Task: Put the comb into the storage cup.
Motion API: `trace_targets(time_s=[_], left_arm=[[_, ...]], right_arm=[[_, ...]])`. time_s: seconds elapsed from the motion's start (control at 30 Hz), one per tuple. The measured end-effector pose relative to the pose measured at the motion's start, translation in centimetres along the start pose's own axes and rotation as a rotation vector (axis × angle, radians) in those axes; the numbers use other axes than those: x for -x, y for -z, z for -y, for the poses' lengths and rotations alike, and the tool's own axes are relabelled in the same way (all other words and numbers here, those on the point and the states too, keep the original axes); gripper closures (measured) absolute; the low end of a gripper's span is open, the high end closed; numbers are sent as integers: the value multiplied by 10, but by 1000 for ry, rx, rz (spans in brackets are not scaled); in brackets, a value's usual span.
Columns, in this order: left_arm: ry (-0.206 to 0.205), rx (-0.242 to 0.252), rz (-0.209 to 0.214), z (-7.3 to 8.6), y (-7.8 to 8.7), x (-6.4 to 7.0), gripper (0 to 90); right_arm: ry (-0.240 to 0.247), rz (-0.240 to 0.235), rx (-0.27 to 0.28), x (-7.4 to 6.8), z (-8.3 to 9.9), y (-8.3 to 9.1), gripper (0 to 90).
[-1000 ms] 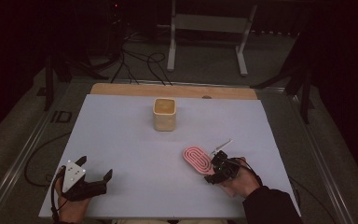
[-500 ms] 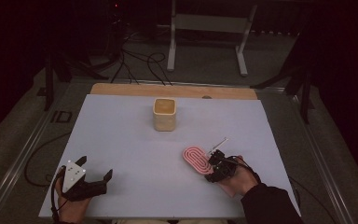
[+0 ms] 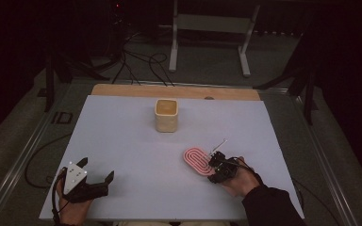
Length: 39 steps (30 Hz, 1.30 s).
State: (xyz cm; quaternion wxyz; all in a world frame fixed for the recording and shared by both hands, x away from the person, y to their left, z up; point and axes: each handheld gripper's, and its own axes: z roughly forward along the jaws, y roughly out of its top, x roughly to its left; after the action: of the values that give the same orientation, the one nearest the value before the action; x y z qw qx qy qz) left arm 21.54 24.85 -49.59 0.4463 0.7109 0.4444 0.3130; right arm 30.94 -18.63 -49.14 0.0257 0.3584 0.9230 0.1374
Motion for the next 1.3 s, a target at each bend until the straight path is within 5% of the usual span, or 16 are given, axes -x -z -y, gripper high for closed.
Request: trace_targets(time_s=[0.6,1.0,1.3], left_arm=[[-4,-6,-3,0,-1,0,0],[-3,-10,-3,0,-1,0,0],[-8,-16,-2,1,-2,1,1]], right_arm=[[-10,13,23,1,3,1,697],[-50,28,131,1,10,6,698],[-61,21,279,-1,10,18,698]])
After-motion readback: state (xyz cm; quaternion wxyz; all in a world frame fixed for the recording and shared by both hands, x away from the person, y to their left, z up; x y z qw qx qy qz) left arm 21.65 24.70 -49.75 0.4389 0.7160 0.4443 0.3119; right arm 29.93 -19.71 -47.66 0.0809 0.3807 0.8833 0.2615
